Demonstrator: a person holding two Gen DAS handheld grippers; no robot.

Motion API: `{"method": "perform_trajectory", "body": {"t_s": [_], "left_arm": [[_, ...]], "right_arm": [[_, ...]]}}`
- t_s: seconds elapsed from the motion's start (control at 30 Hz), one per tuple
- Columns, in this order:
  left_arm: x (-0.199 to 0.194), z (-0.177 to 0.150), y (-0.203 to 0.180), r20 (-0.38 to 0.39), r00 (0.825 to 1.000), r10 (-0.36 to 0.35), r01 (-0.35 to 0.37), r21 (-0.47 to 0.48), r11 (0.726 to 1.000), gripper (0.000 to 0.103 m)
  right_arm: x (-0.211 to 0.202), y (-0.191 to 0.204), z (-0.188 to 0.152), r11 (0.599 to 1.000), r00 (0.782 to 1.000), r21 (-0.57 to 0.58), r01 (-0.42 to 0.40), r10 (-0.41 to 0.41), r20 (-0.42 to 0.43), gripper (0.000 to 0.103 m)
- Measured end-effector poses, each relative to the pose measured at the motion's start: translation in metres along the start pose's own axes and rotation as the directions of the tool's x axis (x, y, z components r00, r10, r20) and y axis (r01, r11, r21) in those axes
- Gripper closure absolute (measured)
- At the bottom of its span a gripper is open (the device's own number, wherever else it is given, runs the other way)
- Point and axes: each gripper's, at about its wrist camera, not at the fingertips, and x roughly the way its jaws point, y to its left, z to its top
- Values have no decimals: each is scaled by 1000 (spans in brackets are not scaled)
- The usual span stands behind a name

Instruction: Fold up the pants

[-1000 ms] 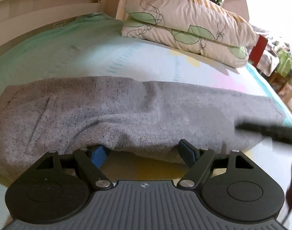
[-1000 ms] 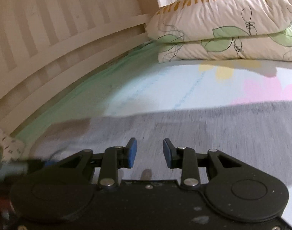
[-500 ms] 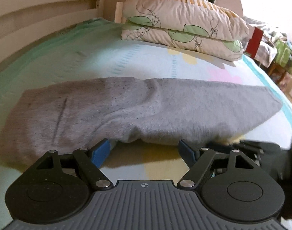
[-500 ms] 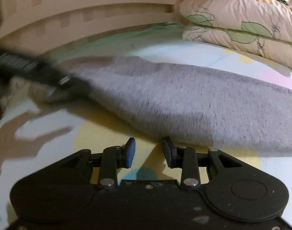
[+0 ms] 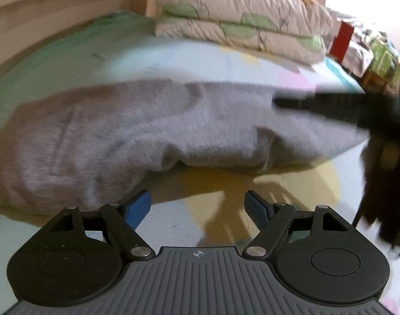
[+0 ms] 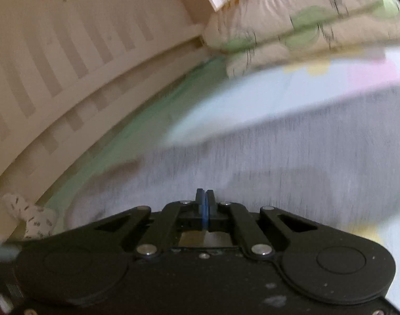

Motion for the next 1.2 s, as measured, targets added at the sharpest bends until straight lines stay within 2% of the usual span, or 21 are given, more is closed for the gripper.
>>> {"method": "perform_trajectory", "body": {"t_s": [0.1,0.2,0.3,0.37,0.47,0.5,0.53,0.6,0.77,0.93,1.1,1.13,1.2], "left_arm": [[18,5,-2,-20,1000,0,1,33,999,26],[22,13,-6,11,999,-43,42,44,998,26],[15,25,-7,67,992,-106,104,30,994,26],[13,33,-6,86,991,-106,104,20,994,26],[14,48,6,84,984,-155,160,-56,985,26],[14,53,11,80,981,-175,182,-93,979,26],[14,57,18,77,978,-194,203,-134,970,26],[16,65,26,72,972,-224,234,-194,953,26],[14,74,32,42,964,-261,264,-223,939,26],[3,74,31,29,957,-288,287,-223,932,26],[-38,67,38,157,934,-320,349,-210,913,26],[-44,65,40,177,938,-297,330,-209,920,26],[-47,57,41,182,962,-202,237,-195,952,25]], "right_arm": [[-3,0,29,1000,1000,-16,10,-10,-9,100],[-14,3,35,999,999,-48,-17,15,-31,94],[-26,10,15,987,995,-157,17,-32,-92,90],[-34,12,-9,969,990,-243,44,-76,-123,90],[-37,16,-40,954,982,-298,39,-92,-167,88],[-36,19,-49,950,981,-310,31,-89,-174,82],[-35,22,-55,946,982,-323,31,-90,-169,77],[-33,30,-64,940,987,-340,33,-84,-138,48],[-15,46,-71,942,997,-334,22,-47,-67,36],[-5,51,-64,949,1000,-315,16,-19,-8,36],[-28,57,-49,934,991,-357,19,31,133,36],[-36,58,-47,933,987,-360,22,37,155,36],[-47,57,-44,934,987,-356,11,47,156,36]]}}
